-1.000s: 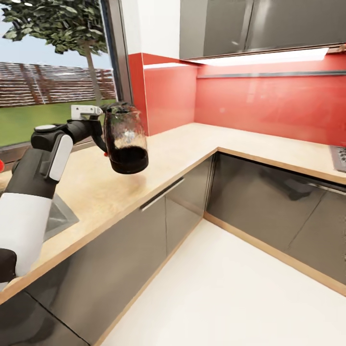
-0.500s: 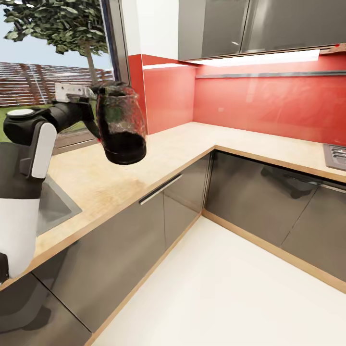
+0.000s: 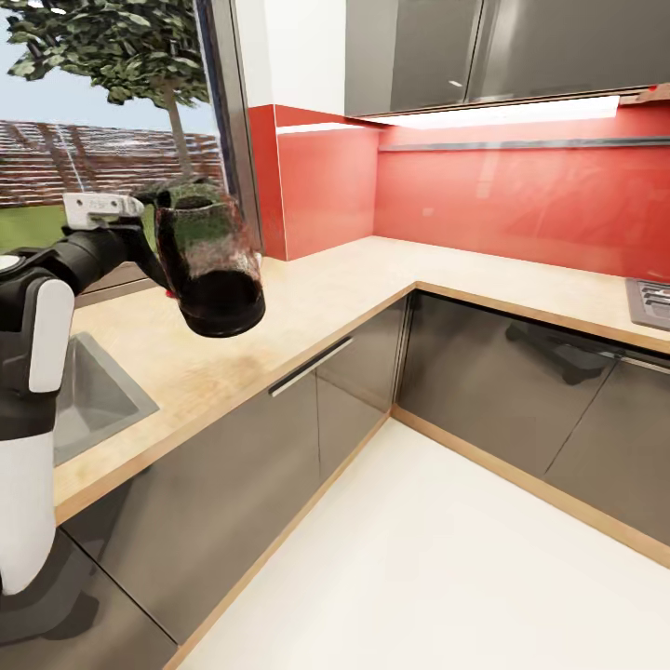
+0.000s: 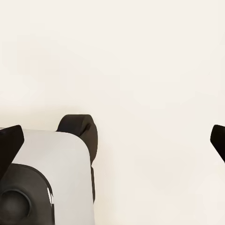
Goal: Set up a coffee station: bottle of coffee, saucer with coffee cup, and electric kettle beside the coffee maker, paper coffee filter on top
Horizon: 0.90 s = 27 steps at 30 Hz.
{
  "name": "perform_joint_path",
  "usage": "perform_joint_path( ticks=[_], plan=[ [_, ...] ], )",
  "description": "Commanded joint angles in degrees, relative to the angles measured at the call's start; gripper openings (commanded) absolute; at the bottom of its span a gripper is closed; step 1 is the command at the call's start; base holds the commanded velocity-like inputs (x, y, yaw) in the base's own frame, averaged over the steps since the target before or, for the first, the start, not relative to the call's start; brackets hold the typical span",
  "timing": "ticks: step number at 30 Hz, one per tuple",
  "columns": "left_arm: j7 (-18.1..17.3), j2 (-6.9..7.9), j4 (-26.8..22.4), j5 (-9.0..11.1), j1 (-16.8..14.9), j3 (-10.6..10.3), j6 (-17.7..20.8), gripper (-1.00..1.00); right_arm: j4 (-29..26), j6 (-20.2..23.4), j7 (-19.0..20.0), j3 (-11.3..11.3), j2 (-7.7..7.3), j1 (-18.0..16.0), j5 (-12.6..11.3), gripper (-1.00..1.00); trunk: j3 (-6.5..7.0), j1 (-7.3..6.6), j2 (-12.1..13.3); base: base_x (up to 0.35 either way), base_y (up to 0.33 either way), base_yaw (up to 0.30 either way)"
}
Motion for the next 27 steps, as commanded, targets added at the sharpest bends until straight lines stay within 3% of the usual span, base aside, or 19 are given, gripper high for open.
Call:
perform_joint_path(
  ticks=[1,10,24,27],
  plan=[
    [-0.2,0.04,-0.1,-0.2,0.0,0.0,0.3,-1.00,0.3,-0.4,0.3,0.5,0.02,-0.1,-0.5,1.00,-0.05,-0.01,0.0,0.000,0.000,0.000],
    [-0.2,0.05,-0.2,-0.1,0.4,0.2,0.6,-1.00,0.3,-0.5,0.3,0.5,0.02,-0.1,-0.5,1.00,-0.05,-0.01,0.0,0.000,0.000,0.047],
    [-0.2,0.05,-0.2,-0.2,0.5,0.2,2.7,-1.00,0.3,-0.5,0.3,0.5,0.04,-0.1,-0.5,1.00,-0.05,-0.01,0.0,0.000,0.000,0.256],
    [-0.2,0.05,-0.2,-0.3,0.8,0.2,6.2,-1.00,0.3,-0.5,0.3,0.5,0.05,-0.1,-0.5,1.00,-0.05,-0.01,0.0,0.000,0.000,0.267]
  ],
)
